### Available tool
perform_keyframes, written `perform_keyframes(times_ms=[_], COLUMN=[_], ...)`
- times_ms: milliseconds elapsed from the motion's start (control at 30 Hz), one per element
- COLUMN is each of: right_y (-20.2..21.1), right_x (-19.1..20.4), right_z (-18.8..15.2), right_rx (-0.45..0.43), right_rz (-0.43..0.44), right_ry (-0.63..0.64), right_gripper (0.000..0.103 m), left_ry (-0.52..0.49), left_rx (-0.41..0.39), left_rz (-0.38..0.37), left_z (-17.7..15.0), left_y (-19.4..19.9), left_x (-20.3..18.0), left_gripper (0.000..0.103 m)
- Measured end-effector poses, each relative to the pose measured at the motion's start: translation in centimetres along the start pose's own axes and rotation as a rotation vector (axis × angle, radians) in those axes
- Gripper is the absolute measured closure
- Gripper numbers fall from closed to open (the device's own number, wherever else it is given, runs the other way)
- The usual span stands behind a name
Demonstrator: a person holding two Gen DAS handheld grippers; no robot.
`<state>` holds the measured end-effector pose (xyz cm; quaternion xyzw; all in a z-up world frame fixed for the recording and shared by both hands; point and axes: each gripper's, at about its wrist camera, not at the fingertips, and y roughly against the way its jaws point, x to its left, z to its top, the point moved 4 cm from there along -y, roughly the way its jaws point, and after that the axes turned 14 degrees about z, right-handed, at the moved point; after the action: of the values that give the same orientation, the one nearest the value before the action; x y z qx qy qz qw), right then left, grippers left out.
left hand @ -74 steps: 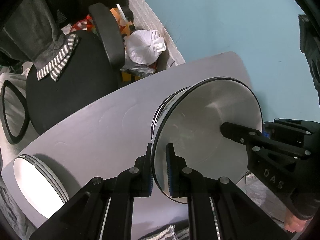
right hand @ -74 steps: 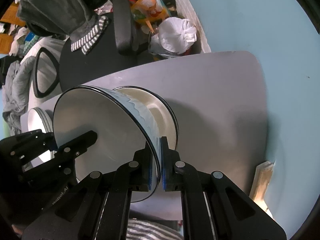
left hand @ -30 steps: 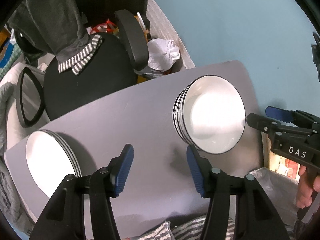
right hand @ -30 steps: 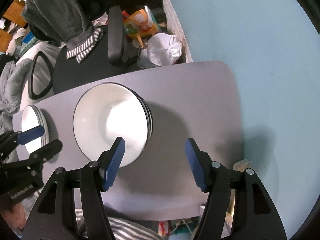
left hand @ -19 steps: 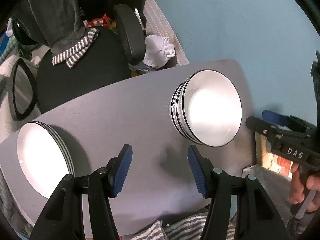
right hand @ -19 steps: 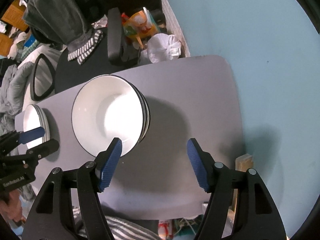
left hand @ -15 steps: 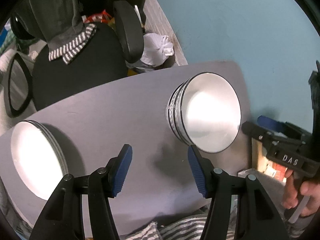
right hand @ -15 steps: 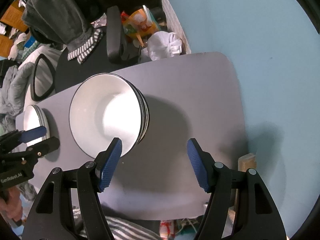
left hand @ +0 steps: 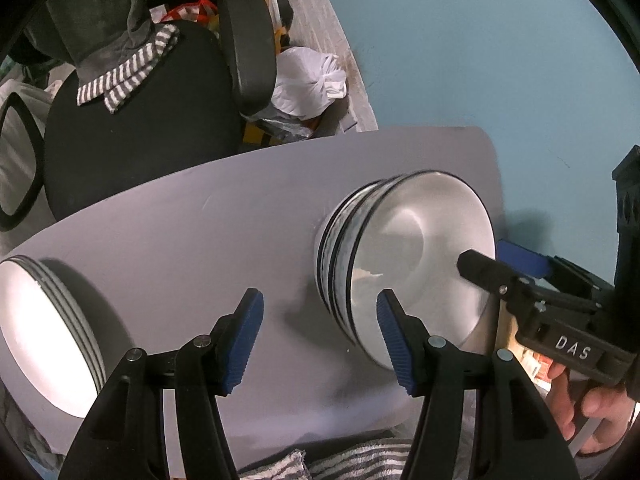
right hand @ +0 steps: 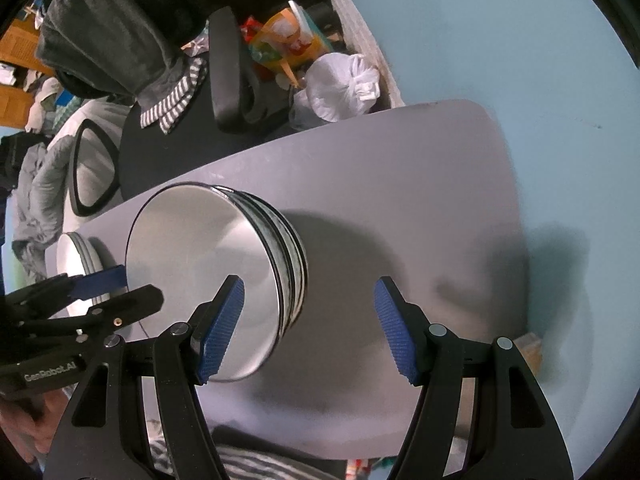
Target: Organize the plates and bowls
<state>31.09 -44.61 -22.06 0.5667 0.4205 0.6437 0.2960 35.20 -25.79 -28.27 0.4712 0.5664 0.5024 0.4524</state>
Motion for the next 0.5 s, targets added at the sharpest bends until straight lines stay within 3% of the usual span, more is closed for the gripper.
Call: perform_keyframes(times_ms=[267, 500], right_y=[-1.5, -2.8], right_x=[-0.4, -0.7], right_z=[0.9, 0.8], right_rx=[0.054, 0.104], right_rz=[0.023, 0.048], right_ry=[0.007, -0.007], right_gripper=[0.036, 0.036], left_ry=[0.008, 0.056], left_rx=[0.044, 0.101], left_rz=[0.001, -0.067], left_z=[0.9, 1.2], left_y=[-1.8, -3.0], left_x=[-0.7, -0.5], left_gripper=[0.043, 0.043])
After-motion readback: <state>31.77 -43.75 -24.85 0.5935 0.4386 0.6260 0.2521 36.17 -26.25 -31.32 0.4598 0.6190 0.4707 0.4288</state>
